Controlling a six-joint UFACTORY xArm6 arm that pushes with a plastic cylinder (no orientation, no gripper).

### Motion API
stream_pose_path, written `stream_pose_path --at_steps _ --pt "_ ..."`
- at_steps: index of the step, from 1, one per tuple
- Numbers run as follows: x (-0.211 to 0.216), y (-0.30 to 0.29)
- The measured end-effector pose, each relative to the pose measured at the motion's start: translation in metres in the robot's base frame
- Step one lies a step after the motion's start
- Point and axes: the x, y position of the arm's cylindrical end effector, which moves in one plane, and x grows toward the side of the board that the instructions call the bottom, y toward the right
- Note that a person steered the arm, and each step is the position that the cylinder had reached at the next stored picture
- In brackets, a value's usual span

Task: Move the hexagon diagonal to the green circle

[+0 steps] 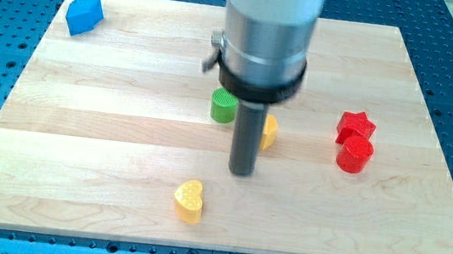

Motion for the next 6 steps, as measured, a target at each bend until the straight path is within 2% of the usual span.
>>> stream_pose_path --at_steps 1,2,4,5,6 --pt "0.022 0.034" --pt "-0.015 0.034" --pt "-0.029 0.03" --pt "-0.06 0.029" --pt "-0.06 0.032"
